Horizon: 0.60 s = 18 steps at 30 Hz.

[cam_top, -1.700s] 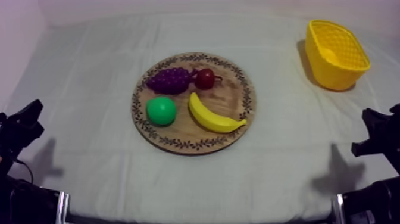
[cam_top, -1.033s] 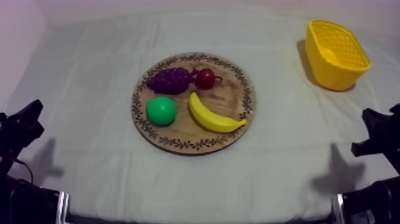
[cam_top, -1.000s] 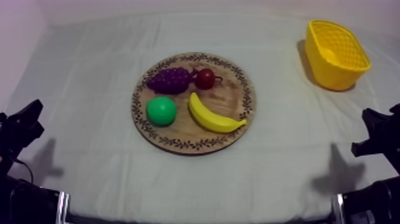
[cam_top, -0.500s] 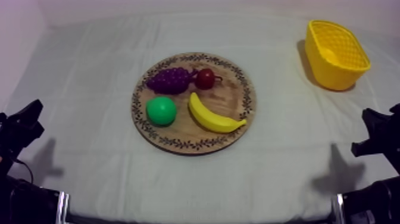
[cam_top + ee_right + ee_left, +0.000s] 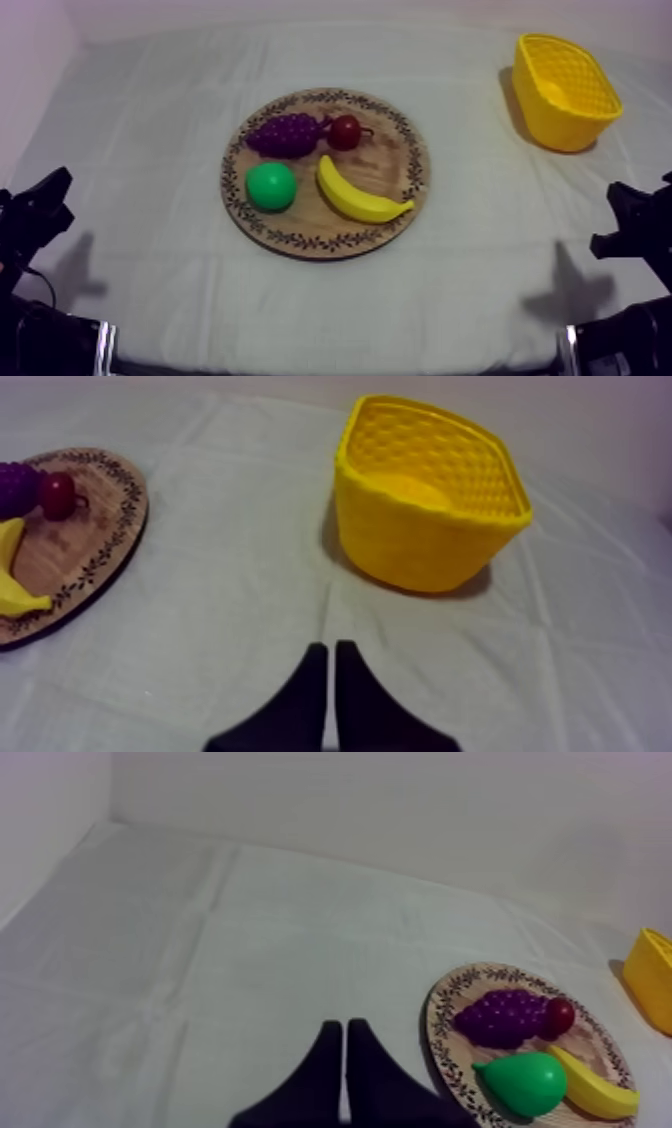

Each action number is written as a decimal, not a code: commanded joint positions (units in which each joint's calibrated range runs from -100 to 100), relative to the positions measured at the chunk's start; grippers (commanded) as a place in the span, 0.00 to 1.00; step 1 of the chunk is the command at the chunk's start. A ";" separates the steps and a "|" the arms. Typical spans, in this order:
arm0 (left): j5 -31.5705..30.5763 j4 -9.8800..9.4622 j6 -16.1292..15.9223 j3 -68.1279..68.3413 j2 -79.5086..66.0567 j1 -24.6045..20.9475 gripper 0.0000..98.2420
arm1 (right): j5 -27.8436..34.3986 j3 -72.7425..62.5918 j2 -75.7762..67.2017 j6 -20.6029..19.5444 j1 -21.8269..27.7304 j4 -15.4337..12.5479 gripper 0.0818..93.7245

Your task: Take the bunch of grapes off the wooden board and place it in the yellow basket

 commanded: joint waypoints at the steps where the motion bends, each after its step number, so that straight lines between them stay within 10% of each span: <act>1: -0.03 0.02 0.01 -0.03 0.00 0.00 0.00 | 0.01 -0.01 0.04 1.05 -0.01 0.00 0.00; 18: -0.03 0.02 0.01 -0.03 0.00 0.00 0.00 | 2.15 -7.04 7.56 1.73 -3.54 3.72 0.00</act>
